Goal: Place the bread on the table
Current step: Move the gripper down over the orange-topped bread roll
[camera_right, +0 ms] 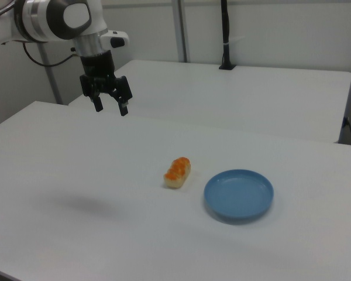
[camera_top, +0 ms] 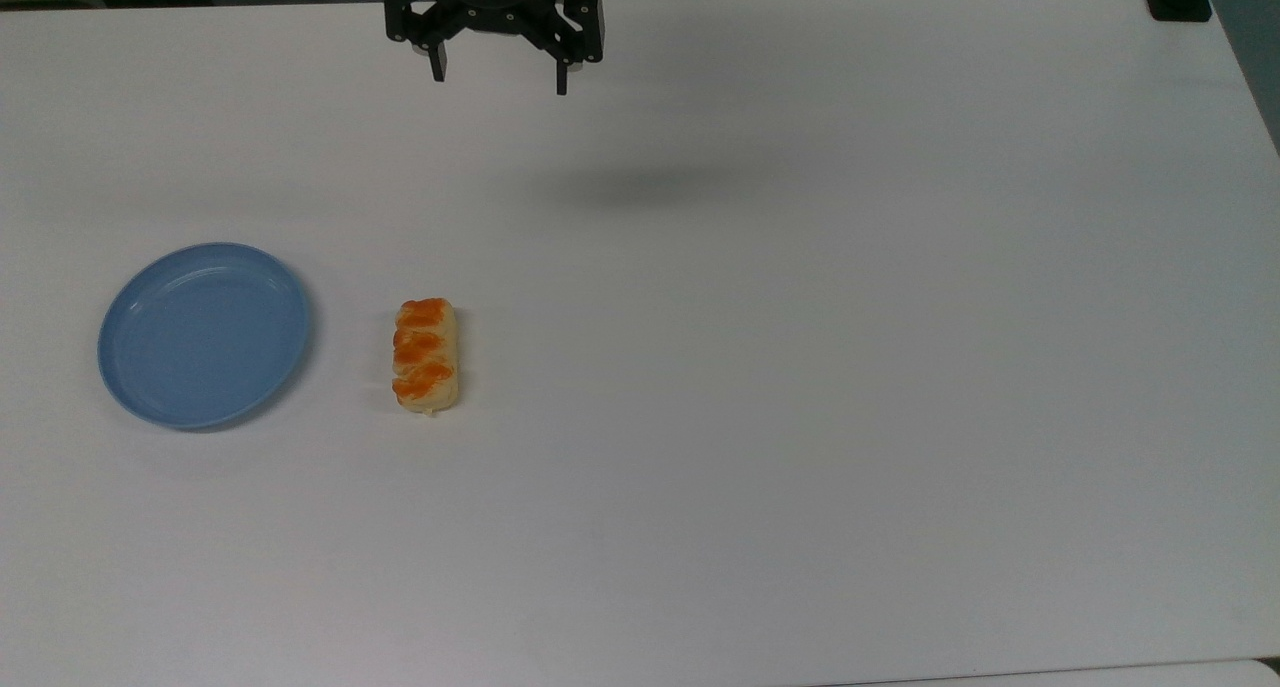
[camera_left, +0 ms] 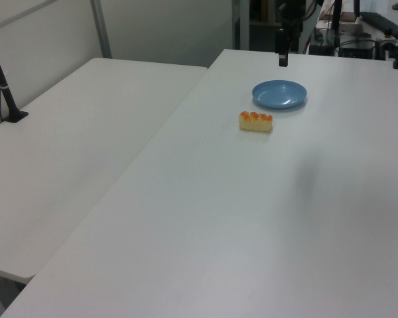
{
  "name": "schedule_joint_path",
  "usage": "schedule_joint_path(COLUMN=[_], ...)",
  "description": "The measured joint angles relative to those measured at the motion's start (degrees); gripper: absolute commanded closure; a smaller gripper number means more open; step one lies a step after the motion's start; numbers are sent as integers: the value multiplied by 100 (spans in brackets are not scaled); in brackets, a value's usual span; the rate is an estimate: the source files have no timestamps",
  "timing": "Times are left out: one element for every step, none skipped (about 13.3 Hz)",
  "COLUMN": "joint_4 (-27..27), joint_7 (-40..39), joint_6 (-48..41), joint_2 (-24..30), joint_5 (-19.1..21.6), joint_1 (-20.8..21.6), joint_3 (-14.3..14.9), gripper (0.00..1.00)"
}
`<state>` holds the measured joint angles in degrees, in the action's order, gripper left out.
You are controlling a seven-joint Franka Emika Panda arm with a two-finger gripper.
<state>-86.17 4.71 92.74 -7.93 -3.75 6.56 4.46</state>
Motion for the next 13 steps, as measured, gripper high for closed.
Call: schedule_joint_path(joint_4=[0,0,-1,-1,-2,-3,-3,-4,-5,-11,-17,-20,-21], joint_7=[5,5,5,5,5,5,5,5,5,5,5,-6,-90], joint_6=[0,0,0,0,0,0,0,0,0,0,0,0,23], joint_2=[0,0,0,0,0,0,0,0,0,-4,-9,-20,-43], joint_5=[0,0,0,0,0,0,0,0,0,0,0,0,0], joint_1=[15,15,13,7,1,-5,-10,-11,-11,-11,-11,-12,-20], joint_3=[1,8,24,41,45,45,45,45,45,45,45,45,46], gripper=[0,0,0,0,0,0,0,0,0,0,0,0,0])
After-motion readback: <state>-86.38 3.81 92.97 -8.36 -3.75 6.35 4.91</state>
